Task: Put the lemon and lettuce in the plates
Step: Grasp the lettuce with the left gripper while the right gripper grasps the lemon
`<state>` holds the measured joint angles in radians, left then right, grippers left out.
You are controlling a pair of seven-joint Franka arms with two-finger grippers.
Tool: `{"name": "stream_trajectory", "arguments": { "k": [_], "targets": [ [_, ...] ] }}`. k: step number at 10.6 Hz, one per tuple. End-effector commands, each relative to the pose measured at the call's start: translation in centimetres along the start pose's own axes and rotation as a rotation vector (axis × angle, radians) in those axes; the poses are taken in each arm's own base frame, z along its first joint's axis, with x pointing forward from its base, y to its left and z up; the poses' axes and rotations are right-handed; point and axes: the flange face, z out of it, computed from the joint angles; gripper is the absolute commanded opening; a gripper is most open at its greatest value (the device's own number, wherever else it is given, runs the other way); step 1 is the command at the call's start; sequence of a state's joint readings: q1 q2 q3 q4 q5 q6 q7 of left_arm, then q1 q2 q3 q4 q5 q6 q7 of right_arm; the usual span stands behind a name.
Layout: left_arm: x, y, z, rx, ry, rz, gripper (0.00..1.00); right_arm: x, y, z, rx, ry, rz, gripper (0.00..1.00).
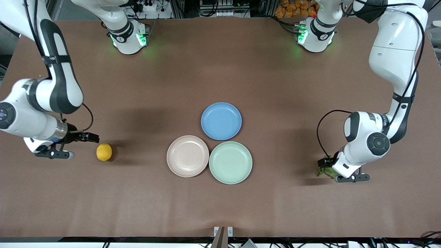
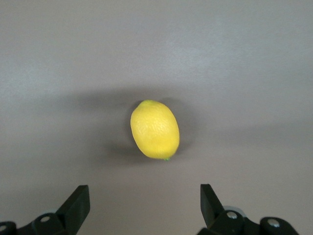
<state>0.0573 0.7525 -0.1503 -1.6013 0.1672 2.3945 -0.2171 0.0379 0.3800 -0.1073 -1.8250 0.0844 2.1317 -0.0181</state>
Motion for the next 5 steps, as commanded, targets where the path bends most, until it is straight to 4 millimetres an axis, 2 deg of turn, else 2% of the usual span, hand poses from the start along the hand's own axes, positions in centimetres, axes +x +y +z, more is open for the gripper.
{"name": "stream_trajectory", "arguments": {
  "k": [1, 2, 3, 4, 5],
  "targets": [
    [0.6, -0.1, 0.7, 0.010, 0.034, -0.011, 0.88, 1.4, -0.2, 4.4, 0.028, 0.027, 0.037, 1.00],
    [0.6, 0.0, 0.6, 0.009, 0.035, -0.009, 0.70, 1.6, -0.3, 5.8, 0.023, 0.033, 0.035, 1.00],
    [0.5, 0.2, 0.7, 0.010, 0.034, -0.001, 0.58, 1.8, -0.5, 6.7, 0.020, 0.038, 0.030, 1.00],
    [0.6, -0.1, 0.7, 0.004, 0.032, -0.008, 0.36, 2.0, -0.6, 7.4, 0.016, 0.049, 0.027, 1.00],
    [0.6, -0.1, 0.6, 0.004, 0.034, -0.016, 0.20, 2.0, -0.8, 8.5, 0.012, 0.058, 0.023, 1.00]
  ]
}}
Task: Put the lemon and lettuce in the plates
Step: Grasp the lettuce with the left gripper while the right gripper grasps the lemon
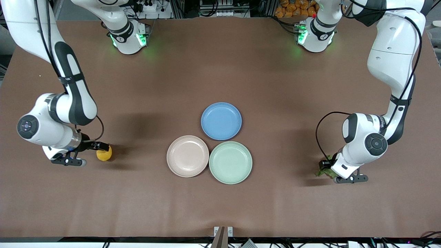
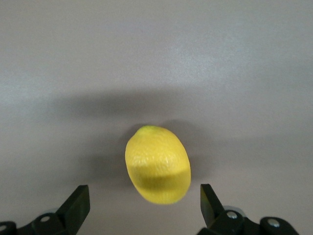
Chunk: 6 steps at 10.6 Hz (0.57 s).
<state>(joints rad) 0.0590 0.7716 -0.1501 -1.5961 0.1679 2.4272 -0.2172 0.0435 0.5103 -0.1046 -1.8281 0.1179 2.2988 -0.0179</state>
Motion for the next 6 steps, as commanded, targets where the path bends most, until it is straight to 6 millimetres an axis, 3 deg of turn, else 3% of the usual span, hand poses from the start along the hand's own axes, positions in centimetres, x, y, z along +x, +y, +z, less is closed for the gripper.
{"name": "stream_trajectory", "arguments": {
  "k": [1, 3, 6],
  "targets": [
    [0.3, 0.3, -0.1, 0.009, 0.013, -0.013, 0.04, 0.3, -0.5, 2.4, 0.002, 0.040, 0.002, 1.00],
    [0.2, 0.2, 0.3, 0.010, 0.008, -0.014, 0.00, 0.2, -0.2, 3.8, -0.002, 0.045, 0.001, 1.00],
    [0.7, 0.5, -1.8, 0.005, 0.037, -0.013, 0.00, 0.5, -0.1, 6.0, -0.012, 0.075, -0.002, 1.00]
  ]
}}
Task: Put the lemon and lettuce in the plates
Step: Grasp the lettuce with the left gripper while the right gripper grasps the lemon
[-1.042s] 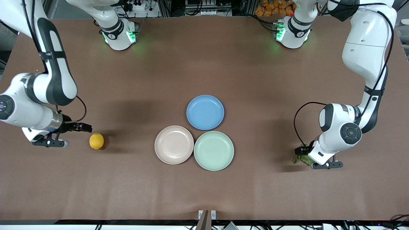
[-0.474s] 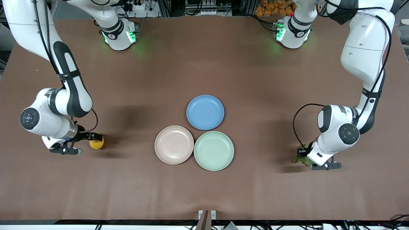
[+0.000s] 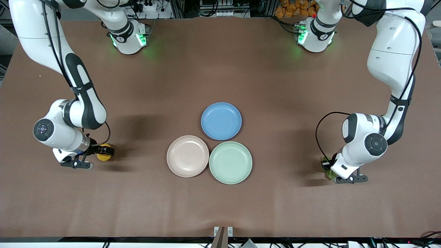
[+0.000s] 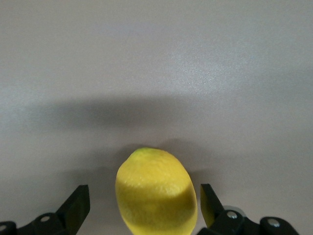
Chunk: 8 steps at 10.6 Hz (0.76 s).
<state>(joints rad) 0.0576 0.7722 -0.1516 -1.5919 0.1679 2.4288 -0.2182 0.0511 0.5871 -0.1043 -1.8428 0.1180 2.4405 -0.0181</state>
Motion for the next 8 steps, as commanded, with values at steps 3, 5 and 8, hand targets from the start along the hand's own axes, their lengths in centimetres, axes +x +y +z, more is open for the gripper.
{"name": "stream_trajectory", "arguments": {
  "k": [3, 5, 8],
  "targets": [
    [0.7, 5.7, -6.0, -0.006, 0.088, -0.082, 0.00, -0.1, 0.2, 3.3, -0.003, 0.024, 0.004, 1.00],
    [0.0, 10.7, -9.7, -0.026, 0.133, -0.092, 0.00, -0.3, 0.1, 3.8, -0.004, 0.018, 0.003, 1.00],
    [-3.3, 20.9, -11.3, -0.068, 0.145, -0.144, 0.00, -0.2, 0.2, 3.7, -0.004, 0.018, -0.017, 0.69]
  ]
}}
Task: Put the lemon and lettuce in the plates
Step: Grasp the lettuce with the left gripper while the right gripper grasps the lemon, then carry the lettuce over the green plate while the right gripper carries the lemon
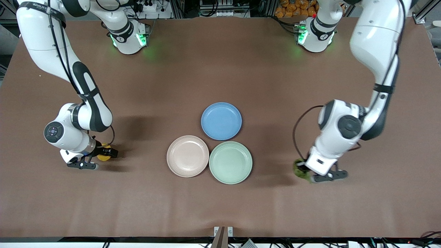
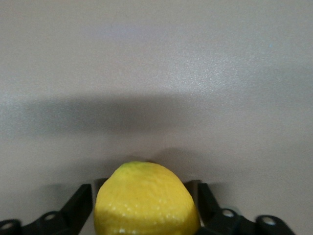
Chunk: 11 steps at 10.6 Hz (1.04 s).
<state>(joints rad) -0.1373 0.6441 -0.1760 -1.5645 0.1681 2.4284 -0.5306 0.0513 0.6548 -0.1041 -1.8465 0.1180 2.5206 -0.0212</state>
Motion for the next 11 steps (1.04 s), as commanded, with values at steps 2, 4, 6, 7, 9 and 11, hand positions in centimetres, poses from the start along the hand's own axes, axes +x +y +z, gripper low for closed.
{"name": "stream_trajectory", "arguments": {
  "k": [2, 4, 6, 7, 9, 11],
  "targets": [
    [-4.8, 10.3, -2.2, -0.026, 0.025, -0.079, 0.00, 0.3, -0.2, -0.4, 0.010, 0.006, -0.014, 0.46],
    [-7.5, 15.8, -3.7, -0.068, 0.037, -0.083, 0.00, 1.0, -0.4, -1.3, 0.013, 0.007, -0.014, 0.41],
    [-10.6, 20.6, -3.7, -0.127, 0.069, -0.110, 0.00, 2.2, -1.4, -3.2, 0.023, -0.044, -0.022, 0.40],
    [-11.5, 21.8, -3.3, -0.160, 0.083, -0.144, 0.00, 2.6, -2.0, -3.8, 0.026, -0.057, -0.022, 0.41],
    [-13.1, 23.0, -1.2, -0.172, 0.084, -0.135, 0.00, 2.9, -4.8, -5.0, 0.027, -0.063, 0.027, 0.40],
    [-14.6, 22.8, 2.0, -0.104, 0.098, -0.049, 0.00, 3.1, -8.7, -6.1, 0.026, -0.059, 0.078, 0.40]
  ]
}}
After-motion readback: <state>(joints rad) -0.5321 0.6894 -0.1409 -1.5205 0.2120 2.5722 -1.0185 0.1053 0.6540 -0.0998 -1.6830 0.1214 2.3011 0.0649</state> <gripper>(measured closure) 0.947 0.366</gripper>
